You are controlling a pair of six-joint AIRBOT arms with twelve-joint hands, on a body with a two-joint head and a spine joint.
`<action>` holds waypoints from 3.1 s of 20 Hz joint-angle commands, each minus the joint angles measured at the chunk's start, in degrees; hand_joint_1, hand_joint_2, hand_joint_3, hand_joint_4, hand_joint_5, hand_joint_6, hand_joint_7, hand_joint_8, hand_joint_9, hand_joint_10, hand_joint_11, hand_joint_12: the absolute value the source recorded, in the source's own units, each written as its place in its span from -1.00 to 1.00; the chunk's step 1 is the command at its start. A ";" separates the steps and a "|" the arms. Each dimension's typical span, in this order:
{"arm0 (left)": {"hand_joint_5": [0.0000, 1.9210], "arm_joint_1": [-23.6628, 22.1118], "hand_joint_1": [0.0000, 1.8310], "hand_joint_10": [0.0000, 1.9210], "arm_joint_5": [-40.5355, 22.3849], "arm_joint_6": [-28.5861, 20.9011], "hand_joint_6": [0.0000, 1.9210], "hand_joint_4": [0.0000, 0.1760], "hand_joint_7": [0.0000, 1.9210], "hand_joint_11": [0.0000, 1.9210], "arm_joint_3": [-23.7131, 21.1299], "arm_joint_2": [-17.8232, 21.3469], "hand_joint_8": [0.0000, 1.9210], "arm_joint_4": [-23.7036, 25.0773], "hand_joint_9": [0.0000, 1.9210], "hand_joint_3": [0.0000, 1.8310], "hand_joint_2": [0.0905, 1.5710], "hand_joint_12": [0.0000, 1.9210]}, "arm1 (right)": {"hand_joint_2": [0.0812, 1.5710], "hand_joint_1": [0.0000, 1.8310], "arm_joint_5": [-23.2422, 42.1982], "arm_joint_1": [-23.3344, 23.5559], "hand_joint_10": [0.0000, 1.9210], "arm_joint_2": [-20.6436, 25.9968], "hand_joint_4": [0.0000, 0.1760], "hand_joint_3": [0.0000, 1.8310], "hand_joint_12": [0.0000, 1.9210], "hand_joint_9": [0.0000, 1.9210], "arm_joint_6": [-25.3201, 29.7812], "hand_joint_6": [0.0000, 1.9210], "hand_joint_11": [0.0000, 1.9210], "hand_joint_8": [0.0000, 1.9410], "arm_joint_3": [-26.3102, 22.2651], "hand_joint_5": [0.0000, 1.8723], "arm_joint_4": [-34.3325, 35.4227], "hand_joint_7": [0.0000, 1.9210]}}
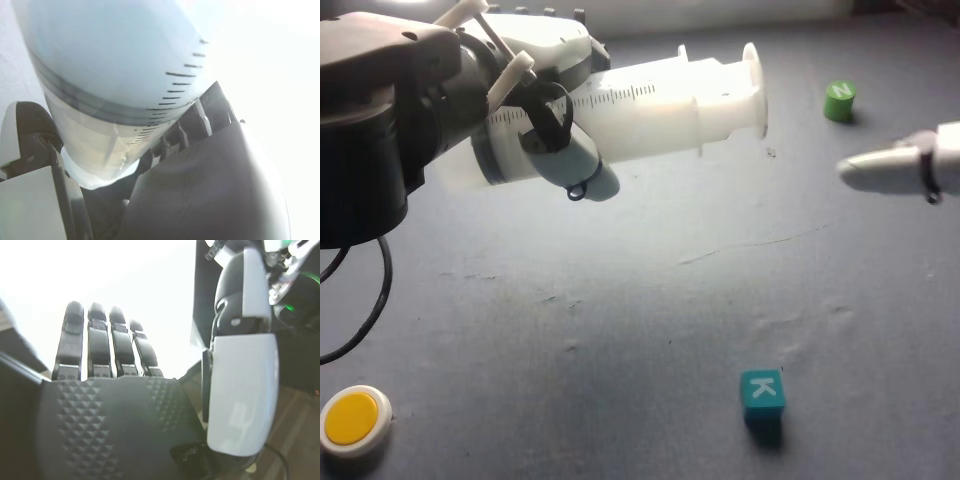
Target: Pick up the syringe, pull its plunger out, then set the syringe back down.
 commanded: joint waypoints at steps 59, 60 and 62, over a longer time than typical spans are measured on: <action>-0.32 -4.09 0.22 0.27 -2.08 2.53 0.53 -0.79 -0.26 -0.59 -0.84 1.35 0.51 0.39 -0.38 -1.00 0.61 0.59 | 0.65 0.42 3.62 0.20 0.77 -8.15 -1.00 -1.00 0.55 -0.45 -3.42 0.44 -0.70 0.68 9.54 -0.26 5.67 -0.46; -0.32 -4.07 0.22 0.27 -2.08 2.53 0.53 -0.79 -0.26 -0.59 -0.84 1.35 0.51 0.39 -0.38 -1.00 0.61 0.59 | 0.65 0.42 3.62 0.28 0.77 -6.72 -1.00 -1.00 0.55 -0.45 -3.39 0.44 -0.70 0.68 8.76 -0.26 5.67 -0.46; -0.31 -4.06 0.23 0.31 -2.08 2.53 0.54 -0.81 -0.26 -0.61 -0.87 1.35 0.50 0.39 -0.40 -1.00 0.60 0.61 | 0.66 0.41 2.29 -0.06 0.79 -3.90 -1.00 -1.00 0.58 -0.46 -3.11 0.43 -0.69 0.72 7.22 -0.26 5.67 -0.48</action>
